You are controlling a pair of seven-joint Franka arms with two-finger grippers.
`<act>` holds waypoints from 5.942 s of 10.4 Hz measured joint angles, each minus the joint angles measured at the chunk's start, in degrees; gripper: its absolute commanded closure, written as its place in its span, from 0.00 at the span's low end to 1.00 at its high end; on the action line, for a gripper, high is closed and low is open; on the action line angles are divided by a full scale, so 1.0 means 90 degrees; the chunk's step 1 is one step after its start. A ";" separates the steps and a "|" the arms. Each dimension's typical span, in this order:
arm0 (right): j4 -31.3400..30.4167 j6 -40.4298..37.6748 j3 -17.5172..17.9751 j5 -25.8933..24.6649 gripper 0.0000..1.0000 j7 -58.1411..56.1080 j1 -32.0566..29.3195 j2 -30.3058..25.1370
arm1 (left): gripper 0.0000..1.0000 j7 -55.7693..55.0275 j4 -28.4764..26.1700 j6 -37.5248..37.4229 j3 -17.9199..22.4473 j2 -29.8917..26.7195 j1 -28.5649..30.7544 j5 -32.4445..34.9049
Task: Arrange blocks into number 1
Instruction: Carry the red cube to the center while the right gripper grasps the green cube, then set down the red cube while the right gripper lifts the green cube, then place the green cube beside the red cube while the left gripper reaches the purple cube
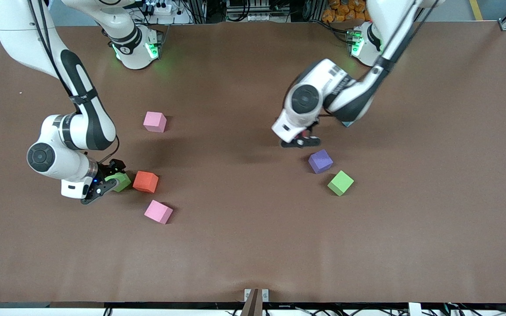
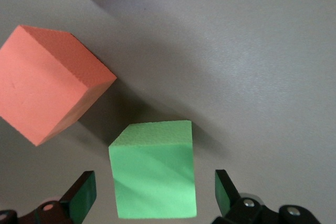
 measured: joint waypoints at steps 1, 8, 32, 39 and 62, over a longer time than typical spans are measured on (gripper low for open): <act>-0.0026 0.0056 0.0000 0.0002 0.00 0.0000 0.0010 0.0039 | 1.00 -0.0344 0.0211 0.0052 0.0001 0.0211 -0.0306 -0.0001; -0.0306 0.0573 -0.0008 0.0004 0.44 -0.0003 0.0061 0.0120 | 1.00 -0.0876 0.1332 0.0720 0.0018 0.1683 -0.1716 -0.0001; -0.0320 0.0301 -0.0536 0.0660 0.60 0.7840 0.3327 -0.1228 | 0.00 -0.0981 0.2443 -0.0335 0.0736 0.1391 -0.0165 0.0003; 0.0576 0.0482 -0.0556 0.0649 0.60 0.9765 0.5484 0.0157 | 0.00 -0.1571 0.1605 0.0018 0.0842 0.1167 0.0933 0.0461; 0.0944 0.0323 -0.0600 0.0325 0.00 0.9474 0.4853 0.0018 | 0.24 -0.2430 0.0231 0.0914 0.0790 0.1168 0.1144 0.0507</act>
